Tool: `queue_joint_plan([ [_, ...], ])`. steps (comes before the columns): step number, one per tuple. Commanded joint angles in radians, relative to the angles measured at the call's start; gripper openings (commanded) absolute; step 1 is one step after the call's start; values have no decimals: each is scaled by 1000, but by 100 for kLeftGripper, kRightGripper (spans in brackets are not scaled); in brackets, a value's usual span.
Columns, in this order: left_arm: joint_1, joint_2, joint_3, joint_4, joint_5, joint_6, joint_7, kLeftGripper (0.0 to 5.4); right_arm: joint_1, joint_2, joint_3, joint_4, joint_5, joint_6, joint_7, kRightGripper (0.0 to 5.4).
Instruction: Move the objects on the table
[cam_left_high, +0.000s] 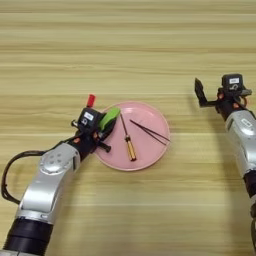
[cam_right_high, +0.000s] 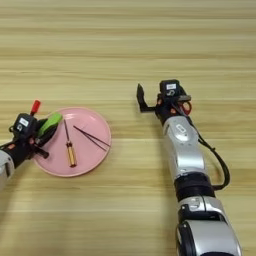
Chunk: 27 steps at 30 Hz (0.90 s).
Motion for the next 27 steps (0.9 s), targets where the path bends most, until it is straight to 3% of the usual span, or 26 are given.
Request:
queue_joint_plan([
  [1,3,7,-12,12,23,21,3,194,-15,2,-1,-1,2,-8,-8,540],
  [19,-5,-9,15,-1,5,9,13,367,-3,-1,17,-21,-2,3,14,540],
  [27,-61,-34,111,111,6,-72,97,467,3,-1,27,-27,1,14,27,540],
])
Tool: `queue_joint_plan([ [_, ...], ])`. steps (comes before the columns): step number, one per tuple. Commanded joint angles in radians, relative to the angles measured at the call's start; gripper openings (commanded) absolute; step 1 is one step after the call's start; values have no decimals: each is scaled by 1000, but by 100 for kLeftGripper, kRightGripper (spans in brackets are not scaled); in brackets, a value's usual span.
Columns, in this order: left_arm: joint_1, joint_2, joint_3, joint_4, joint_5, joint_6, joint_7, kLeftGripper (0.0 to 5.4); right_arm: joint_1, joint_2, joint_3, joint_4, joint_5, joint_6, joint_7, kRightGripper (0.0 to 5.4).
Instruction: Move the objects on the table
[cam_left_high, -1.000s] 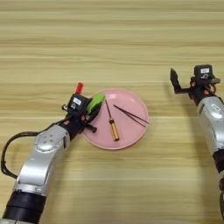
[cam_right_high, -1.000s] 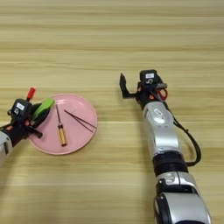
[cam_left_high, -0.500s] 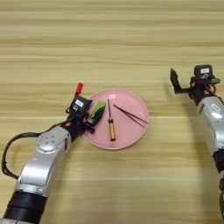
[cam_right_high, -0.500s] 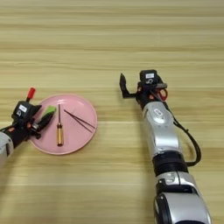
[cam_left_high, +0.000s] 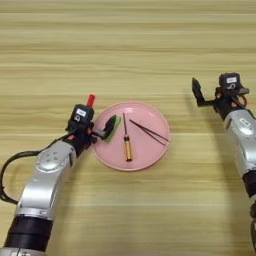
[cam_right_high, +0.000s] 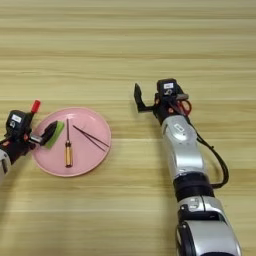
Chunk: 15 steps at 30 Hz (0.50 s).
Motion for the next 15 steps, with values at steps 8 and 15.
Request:
queue_joint_plan([
  [8,-78,-22,107,144,1,-151,113,536,8,-5,20,-20,-2,21,27,540],
  [15,-99,-31,147,190,-5,-220,142,536,28,-13,49,-51,-14,36,57,540],
])
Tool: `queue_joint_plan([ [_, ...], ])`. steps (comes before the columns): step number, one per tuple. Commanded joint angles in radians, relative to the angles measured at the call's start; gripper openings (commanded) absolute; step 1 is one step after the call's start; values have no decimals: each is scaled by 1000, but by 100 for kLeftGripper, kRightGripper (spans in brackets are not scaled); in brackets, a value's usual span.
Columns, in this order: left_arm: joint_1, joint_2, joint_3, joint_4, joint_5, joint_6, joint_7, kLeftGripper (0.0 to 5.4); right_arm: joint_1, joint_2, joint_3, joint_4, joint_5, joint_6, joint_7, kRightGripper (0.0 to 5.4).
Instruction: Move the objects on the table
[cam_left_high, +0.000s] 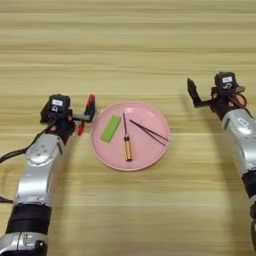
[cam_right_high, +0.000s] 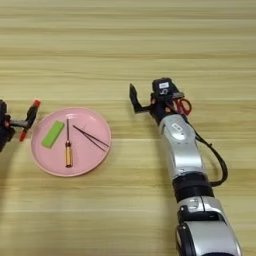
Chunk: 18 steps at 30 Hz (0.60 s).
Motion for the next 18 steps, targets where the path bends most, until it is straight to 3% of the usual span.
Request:
queue_joint_plan([
  [1,-20,-7,20,28,-5,-35,17,536,27,-11,23,-37,-12,31,26,540],
  [10,-47,8,63,103,31,-121,94,536,71,-19,63,-135,-21,106,73,540],
  [18,-57,5,57,150,52,-156,109,536,110,-33,93,-222,-21,154,113,540],
])
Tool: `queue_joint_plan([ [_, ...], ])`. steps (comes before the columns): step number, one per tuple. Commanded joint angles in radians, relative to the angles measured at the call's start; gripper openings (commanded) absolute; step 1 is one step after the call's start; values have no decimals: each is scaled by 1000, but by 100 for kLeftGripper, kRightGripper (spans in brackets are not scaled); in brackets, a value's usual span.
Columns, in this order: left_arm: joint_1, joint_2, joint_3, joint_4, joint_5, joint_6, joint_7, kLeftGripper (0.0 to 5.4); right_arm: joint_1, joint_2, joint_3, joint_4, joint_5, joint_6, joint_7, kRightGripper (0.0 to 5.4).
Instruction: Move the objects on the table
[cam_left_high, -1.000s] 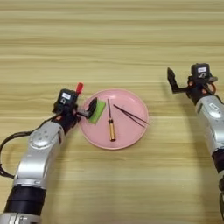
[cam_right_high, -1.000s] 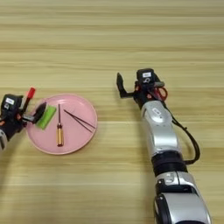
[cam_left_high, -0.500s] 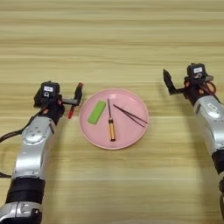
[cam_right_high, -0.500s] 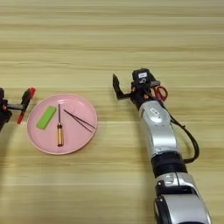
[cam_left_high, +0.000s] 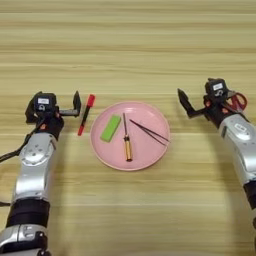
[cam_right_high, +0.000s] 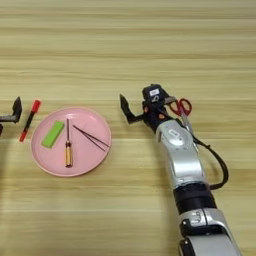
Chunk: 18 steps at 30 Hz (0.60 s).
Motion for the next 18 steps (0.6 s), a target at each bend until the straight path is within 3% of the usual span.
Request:
queue_joint_plan([
  [1,-14,7,-3,16,13,-15,9,536,23,-15,19,-54,-2,44,28,540],
  [18,-16,3,-4,28,12,-18,24,536,102,-45,168,-266,-11,202,163,540],
])
